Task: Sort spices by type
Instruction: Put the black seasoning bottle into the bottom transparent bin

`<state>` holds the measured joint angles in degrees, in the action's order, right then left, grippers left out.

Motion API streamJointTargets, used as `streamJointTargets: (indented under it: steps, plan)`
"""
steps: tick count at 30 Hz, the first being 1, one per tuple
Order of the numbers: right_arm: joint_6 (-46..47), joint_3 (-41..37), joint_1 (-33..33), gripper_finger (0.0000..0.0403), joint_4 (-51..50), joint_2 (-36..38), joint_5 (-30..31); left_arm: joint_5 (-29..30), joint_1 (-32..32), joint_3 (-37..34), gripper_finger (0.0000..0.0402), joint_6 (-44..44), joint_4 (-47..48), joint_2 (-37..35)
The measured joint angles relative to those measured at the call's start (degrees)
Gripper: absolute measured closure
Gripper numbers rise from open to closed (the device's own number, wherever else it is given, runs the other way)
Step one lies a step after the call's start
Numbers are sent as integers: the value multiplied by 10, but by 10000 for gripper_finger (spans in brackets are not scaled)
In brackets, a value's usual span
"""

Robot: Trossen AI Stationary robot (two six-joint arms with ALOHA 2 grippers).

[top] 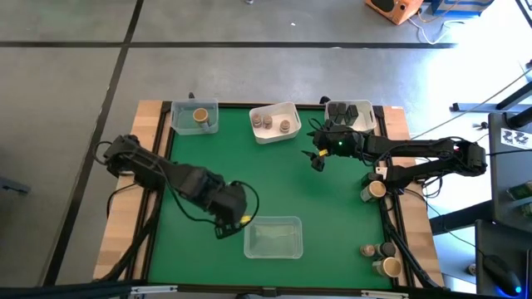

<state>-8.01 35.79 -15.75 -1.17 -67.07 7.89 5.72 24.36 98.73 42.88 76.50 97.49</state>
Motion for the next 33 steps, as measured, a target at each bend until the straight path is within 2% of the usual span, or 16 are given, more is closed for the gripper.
streamJointTargets:
  steps: [8, 20, 28, 33]
  plan:
    - [-11, 0, 0, 72, -3, 0, 0, 1, -26, 42, 214, -79, -74, 34]
    - [-15, 0, 0, 72, -3, 0, 0, -11, -30, 169, 214, -186, -15, 198]
    - [-16, 0, 0, 72, -4, 0, 0, -24, -30, 175, 205, -201, -4, 254]
    - [-15, 0, 0, 72, -6, 0, 0, -30, -30, 170, 204, -182, -11, 261]
